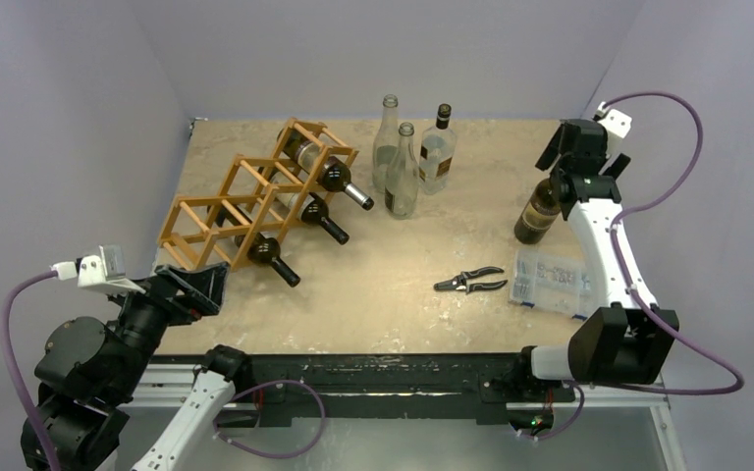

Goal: Put the wine bottle on the wine rack

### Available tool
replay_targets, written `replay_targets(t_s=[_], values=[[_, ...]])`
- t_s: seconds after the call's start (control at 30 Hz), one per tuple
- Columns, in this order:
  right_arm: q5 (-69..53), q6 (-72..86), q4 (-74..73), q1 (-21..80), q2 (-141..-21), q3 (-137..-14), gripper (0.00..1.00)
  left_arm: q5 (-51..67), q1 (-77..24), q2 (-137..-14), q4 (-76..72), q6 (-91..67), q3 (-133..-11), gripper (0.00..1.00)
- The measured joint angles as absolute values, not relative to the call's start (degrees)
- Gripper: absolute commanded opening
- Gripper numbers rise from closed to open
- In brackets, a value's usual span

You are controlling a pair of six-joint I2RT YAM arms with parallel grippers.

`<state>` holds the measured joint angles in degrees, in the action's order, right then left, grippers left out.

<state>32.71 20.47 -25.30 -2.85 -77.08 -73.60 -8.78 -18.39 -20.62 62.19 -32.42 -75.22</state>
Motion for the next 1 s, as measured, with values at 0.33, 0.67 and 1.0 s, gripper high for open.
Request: replay_targets(t_s=[0.33,0.67,1.0], values=[[28.7,20.2,-24.1,-3.3,-78.9,-71.0,0.72,-8.8,-18.4,-20.6,62.2,-32.6,-75.4,0.98],[26.8,19.0,-21.8,-3.3,-78.7,-68.8,0.35,-8.4,-18.4,-20.6,62.2,-33.7,-75.4,0.98],[23.7,18.0,-24.0,-3.4,-76.7,-68.8,0.0,-7.6,-18.4,-20.7,62.0,-34.5,-75.0,0.97]])
